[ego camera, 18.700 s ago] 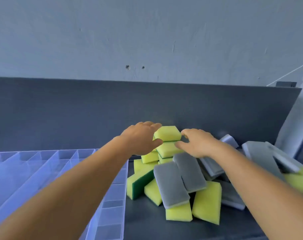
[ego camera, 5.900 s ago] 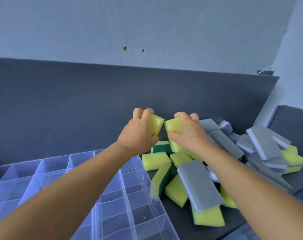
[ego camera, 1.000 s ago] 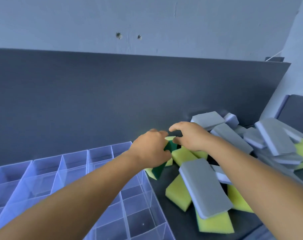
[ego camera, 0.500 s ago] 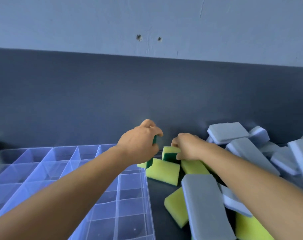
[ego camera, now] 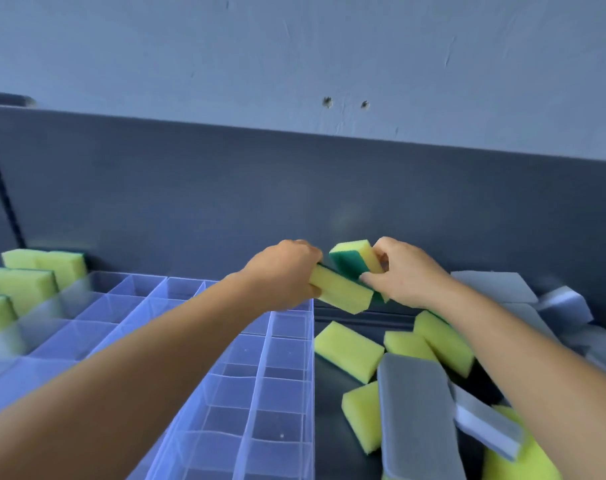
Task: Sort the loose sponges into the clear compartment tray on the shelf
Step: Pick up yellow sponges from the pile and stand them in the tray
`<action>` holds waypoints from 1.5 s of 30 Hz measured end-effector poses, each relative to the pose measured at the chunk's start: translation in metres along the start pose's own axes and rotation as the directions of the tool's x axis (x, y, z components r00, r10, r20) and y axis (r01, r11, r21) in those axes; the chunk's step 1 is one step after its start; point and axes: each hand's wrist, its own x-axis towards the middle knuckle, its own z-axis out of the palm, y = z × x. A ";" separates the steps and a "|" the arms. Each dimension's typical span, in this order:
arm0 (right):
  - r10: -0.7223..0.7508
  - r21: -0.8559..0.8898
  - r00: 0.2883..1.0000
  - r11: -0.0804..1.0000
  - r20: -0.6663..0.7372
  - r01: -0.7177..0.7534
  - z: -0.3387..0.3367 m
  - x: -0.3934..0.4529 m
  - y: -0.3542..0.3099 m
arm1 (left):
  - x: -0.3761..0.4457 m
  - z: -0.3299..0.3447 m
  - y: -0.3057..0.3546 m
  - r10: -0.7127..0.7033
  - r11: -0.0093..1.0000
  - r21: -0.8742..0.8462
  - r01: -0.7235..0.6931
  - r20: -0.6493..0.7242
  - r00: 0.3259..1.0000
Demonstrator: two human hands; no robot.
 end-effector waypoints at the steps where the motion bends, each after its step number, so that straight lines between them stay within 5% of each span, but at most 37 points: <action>1: -0.011 0.032 1.000 0.999 0.002 0.011 0.000 -0.003 -0.007 | -0.004 -0.003 -0.003 0.006 0.998 0.067 -0.005 -0.023 1.000; 5: -0.047 0.132 0.999 0.990 0.001 0.046 0.002 -0.011 -0.034 | -0.023 -0.017 -0.023 -0.032 0.985 0.168 0.044 -0.077 0.997; 13: -0.130 0.289 0.986 0.953 0.108 0.095 0.034 -0.025 -0.122 | -0.082 -0.045 -0.087 -0.135 0.986 -0.104 0.128 -0.061 0.989; 28: -0.189 0.623 0.962 0.782 0.199 0.025 0.131 -0.058 -0.322 | -0.231 -0.080 -0.260 -0.161 0.982 -0.118 0.150 -0.088 0.983; 40: -0.257 0.636 0.959 0.761 0.115 0.127 0.151 -0.029 -0.379 | -0.263 -0.105 -0.333 -0.284 0.955 -0.111 0.273 -0.099 0.954; 45: -0.295 0.654 0.944 0.745 0.147 0.131 0.162 -0.020 -0.399 | -0.272 -0.111 -0.353 -0.343 0.939 -0.042 0.343 -0.005 0.939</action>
